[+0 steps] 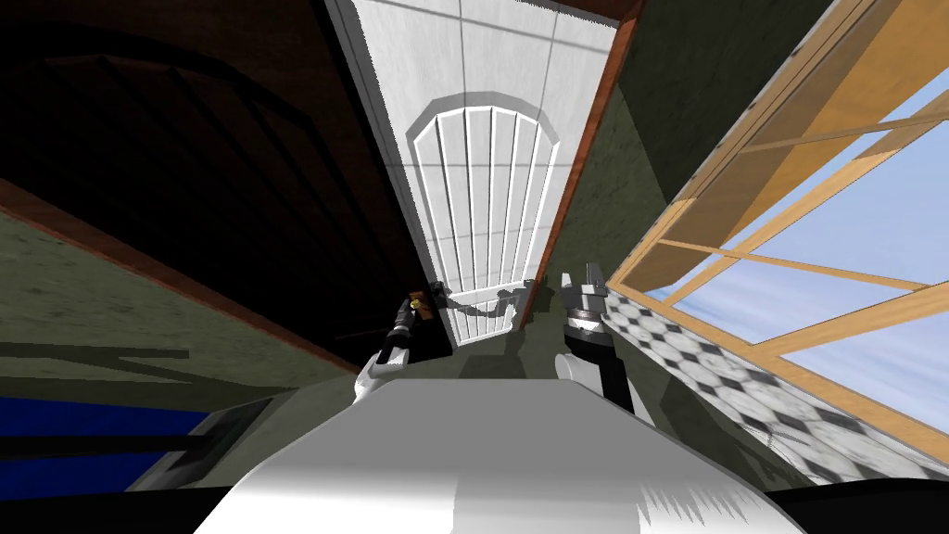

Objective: Pull the door open

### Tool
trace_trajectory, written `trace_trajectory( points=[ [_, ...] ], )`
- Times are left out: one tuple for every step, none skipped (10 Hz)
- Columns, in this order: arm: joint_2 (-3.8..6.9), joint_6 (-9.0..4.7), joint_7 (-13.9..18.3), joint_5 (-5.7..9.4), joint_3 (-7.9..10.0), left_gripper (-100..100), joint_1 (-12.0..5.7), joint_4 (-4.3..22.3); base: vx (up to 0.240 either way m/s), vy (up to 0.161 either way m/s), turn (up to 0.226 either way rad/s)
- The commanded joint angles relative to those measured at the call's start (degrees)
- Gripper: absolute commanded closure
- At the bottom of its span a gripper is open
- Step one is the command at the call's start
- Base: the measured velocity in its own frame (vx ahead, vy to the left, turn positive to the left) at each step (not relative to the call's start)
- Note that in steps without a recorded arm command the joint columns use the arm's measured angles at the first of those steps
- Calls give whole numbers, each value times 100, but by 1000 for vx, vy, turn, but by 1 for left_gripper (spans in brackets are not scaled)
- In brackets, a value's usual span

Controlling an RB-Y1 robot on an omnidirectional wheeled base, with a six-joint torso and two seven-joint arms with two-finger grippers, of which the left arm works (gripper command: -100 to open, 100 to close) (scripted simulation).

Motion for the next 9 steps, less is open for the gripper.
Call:
trace_trajectory(
  points=[
    [0, 0, 0, 0, 0, -100, 0, 0, 95, -40, -29],
    [0, 0, 0, 0, 0, 100, 0, 0, -10, 4, 30],
    [0, 0, 0, 0, 0, 100, 0, 0, -30, 17, -8],
    [0, 0, 0, 0, 0, 100, 0, 0, -31, 11, -18],
    [0, 0, 0, 0, 0, 100, 0, 0, -22, 4, -5],
    [0, 0, 0, 0, 0, 100, 0, 0, -12, -2, 4],
    [0, 0, 0, 0, 0, 100, 0, 0, 0, 0, 0],
    [58, -2, 30, 11, 15, 100, 94, 24, -115, 13, 21],
    [77, -5, 43, 13, 11, 100, 112, 25, -196, 50, 9]
  ],
)
